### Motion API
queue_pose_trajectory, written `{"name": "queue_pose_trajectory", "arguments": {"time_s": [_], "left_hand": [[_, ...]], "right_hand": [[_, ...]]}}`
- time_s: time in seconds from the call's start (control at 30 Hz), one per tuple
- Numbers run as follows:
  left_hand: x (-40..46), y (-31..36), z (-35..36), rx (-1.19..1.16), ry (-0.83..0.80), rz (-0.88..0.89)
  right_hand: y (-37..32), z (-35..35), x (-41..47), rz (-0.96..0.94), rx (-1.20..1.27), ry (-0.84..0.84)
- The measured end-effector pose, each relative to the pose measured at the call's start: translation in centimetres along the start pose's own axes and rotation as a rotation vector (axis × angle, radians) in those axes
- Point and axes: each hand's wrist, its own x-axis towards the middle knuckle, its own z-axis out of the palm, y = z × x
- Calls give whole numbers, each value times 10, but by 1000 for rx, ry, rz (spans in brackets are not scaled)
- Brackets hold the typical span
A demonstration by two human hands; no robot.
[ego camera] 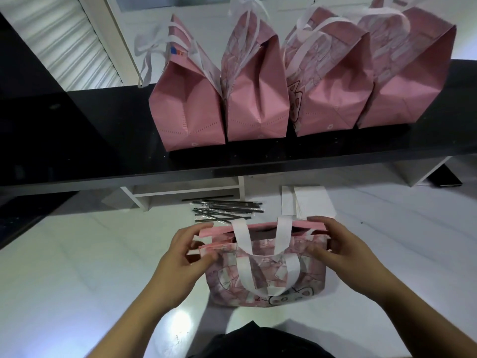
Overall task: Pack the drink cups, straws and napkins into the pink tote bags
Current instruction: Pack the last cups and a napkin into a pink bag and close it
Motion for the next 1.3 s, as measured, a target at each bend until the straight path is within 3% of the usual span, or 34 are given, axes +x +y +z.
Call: {"name": "queue_pose_trajectory", "arguments": {"time_s": [0.17,0.33,0.47,0.63,0.83,1.03,1.17,1.3], "left_hand": [[7,2,-3,187,48,139],[10,5,1,282,48,206],[10,7,3,425,-4,421],[13,0,-1,556,-71,484],[14,3,3,663,-28,538],[20,25,7,757,-116,543],[28,45,16,814,-152,498],[38,60,33,817,-121,415]], "right_hand": [[0,4,5,-236,-392,157],[5,9,4,-320,-467,203],[11,10,6,-569,-730,203],[18,8,6,-690,-868,189],[17,7,2,-624,-889,185],[-5,17,3,-580,-951,190],[-20,30,5,-564,-1035,217],[-35,47,12,-537,-1081,126]]}}
